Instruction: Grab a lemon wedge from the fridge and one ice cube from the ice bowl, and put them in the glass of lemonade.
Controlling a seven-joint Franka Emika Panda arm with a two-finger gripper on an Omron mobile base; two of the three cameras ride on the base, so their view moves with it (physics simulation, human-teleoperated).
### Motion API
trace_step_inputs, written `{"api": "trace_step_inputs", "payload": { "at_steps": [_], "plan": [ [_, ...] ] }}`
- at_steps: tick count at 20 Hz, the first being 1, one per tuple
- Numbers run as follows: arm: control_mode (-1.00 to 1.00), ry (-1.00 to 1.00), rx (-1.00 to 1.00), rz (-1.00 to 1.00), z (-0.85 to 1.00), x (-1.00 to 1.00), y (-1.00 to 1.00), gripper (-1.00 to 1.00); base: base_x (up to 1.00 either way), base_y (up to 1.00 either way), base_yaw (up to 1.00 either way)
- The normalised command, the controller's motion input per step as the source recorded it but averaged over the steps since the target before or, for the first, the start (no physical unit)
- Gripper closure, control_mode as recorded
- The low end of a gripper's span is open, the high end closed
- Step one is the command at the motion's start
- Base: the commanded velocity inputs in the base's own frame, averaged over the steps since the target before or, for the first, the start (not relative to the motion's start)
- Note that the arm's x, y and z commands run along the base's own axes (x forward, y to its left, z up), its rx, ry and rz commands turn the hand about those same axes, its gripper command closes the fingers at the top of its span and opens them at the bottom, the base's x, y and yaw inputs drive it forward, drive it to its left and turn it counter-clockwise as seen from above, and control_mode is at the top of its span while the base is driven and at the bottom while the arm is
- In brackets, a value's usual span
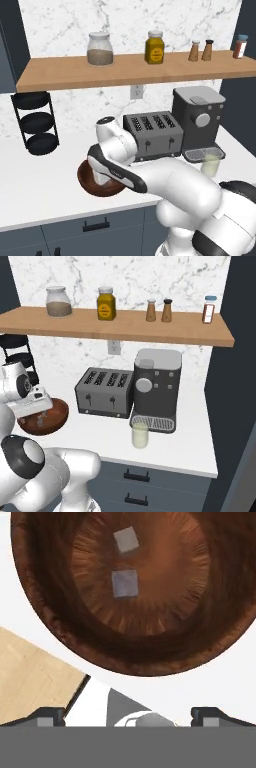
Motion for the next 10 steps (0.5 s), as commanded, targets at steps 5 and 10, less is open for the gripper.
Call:
{"api": "trace_step_inputs", "payload": {
  "at_steps": [5,10],
  "plan": [
    [-1.00,0.05,0.00,0.17,-0.35,0.37,0.27,-1.00,0.00,0.00,0.00],
    [-1.00,0.00,0.04,0.17,-0.41,0.41,0.01,-1.00,0.00,0.00,0.00]
  ]
}}
